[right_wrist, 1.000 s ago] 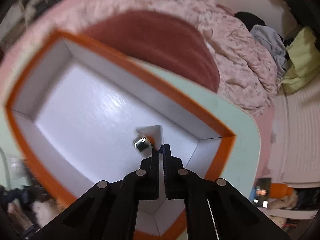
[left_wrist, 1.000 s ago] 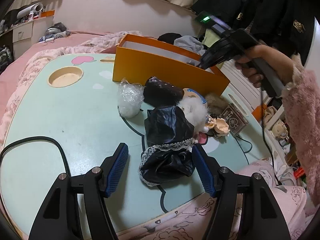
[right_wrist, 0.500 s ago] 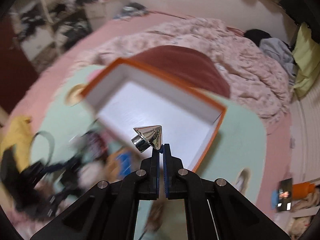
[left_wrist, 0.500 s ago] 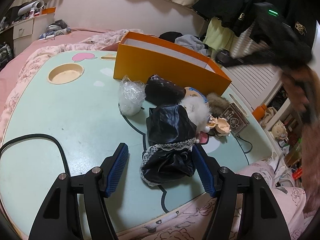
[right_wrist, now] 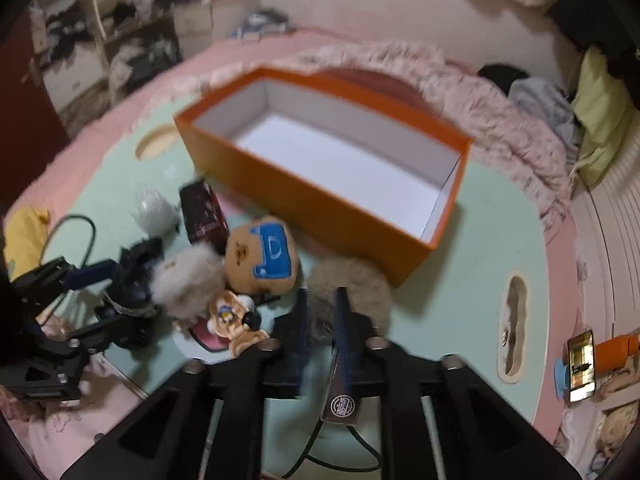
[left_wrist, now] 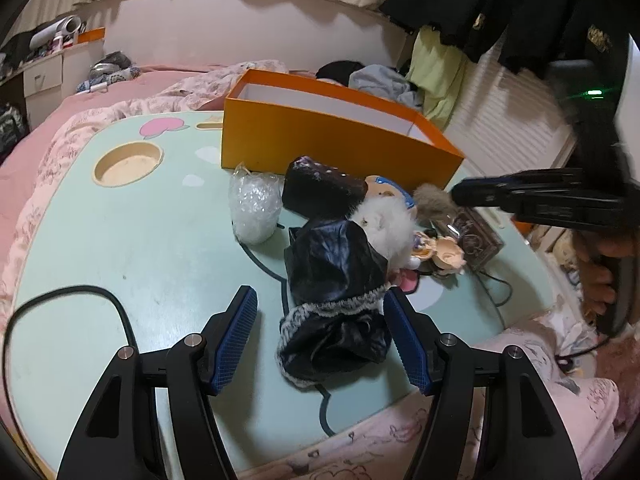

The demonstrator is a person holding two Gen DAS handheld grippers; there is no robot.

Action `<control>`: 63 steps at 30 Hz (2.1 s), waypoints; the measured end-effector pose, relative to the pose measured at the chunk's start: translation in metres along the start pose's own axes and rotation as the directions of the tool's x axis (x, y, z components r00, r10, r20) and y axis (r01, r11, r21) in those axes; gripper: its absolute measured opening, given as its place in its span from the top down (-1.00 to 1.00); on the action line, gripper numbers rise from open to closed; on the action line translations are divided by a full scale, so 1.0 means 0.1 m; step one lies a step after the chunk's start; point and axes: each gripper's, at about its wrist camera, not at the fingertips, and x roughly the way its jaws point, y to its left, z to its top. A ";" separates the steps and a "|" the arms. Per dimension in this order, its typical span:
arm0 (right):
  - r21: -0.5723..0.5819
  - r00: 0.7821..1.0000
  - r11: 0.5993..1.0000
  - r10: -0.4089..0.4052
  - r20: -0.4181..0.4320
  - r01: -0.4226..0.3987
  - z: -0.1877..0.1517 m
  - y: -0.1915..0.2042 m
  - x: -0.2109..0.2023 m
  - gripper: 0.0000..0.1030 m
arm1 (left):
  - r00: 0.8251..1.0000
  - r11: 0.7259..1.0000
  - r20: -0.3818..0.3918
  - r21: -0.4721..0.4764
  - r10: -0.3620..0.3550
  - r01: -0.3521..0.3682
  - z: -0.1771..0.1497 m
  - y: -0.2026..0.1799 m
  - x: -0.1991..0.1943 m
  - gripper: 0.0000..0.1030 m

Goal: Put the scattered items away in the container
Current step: 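Lower the metal cup onto the table beside the carton, open right gripper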

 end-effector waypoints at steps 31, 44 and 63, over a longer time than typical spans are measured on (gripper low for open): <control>0.171 0.985 0.981 -0.069 -0.160 0.096 0.76 -0.55 0.44 -0.40 | 0.911 0.998 -0.413 -0.047 0.009 -0.031 2.00 -0.02 0.81 -0.35; 0.172 0.990 0.985 -0.037 0.137 0.013 0.43 -0.43 -0.35 -0.46 | 0.987 0.997 -0.141 0.011 0.081 -0.080 1.78 -0.07 -0.05 -0.35; 0.173 0.997 0.983 -0.069 0.044 0.060 -1.01 0.11 -0.11 -0.67 | 0.974 0.995 -0.202 0.013 0.098 -0.097 -0.11 -0.17 -0.10 -0.35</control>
